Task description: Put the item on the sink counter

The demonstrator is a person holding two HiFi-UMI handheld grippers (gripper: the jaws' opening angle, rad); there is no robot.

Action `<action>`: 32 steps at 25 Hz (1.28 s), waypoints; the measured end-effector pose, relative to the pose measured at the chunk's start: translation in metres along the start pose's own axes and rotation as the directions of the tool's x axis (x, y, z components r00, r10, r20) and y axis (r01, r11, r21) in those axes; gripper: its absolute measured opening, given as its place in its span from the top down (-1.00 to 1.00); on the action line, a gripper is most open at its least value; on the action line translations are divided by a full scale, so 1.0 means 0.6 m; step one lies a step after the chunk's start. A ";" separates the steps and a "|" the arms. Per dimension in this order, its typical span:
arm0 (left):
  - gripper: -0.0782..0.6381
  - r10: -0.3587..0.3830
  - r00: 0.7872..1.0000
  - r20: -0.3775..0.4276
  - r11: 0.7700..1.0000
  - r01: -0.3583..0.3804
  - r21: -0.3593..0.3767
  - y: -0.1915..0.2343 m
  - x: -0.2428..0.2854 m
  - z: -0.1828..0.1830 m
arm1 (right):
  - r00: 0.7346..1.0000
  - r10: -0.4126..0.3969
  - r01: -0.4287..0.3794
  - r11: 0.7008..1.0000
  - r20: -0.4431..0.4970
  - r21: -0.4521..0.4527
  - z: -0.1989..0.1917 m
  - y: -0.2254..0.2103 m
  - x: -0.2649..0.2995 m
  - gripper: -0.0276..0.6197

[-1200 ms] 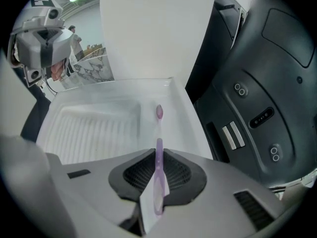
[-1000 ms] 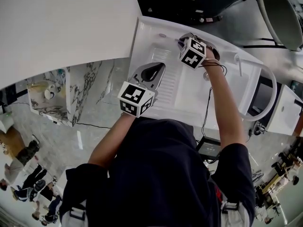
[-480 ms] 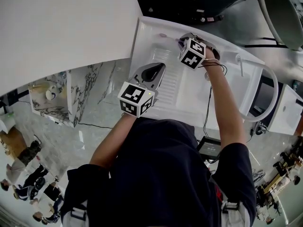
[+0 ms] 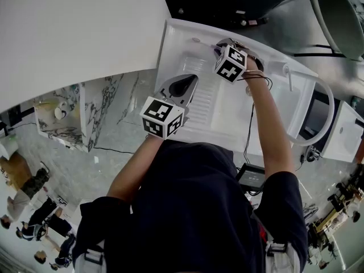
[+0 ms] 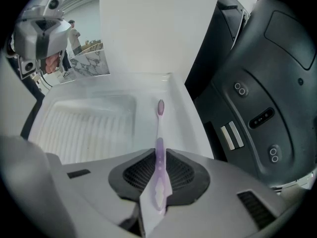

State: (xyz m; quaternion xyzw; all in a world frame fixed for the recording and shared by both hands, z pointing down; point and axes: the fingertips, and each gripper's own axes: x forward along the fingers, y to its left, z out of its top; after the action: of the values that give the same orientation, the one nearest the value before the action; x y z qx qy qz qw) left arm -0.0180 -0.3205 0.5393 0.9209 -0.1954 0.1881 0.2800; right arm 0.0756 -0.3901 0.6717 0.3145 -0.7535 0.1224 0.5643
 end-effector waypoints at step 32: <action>0.75 0.017 0.998 0.063 0.999 -0.020 0.048 -0.040 -0.027 0.024 | 0.981 -0.075 0.053 0.990 0.177 0.127 0.046 0.033 -0.118 0.76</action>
State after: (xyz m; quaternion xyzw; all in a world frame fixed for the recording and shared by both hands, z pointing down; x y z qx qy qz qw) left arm -0.0175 -0.3064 0.5101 0.9310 -0.2078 0.1666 0.2498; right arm 0.0541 -0.3661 0.6004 0.3825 -0.7824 0.1207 0.4765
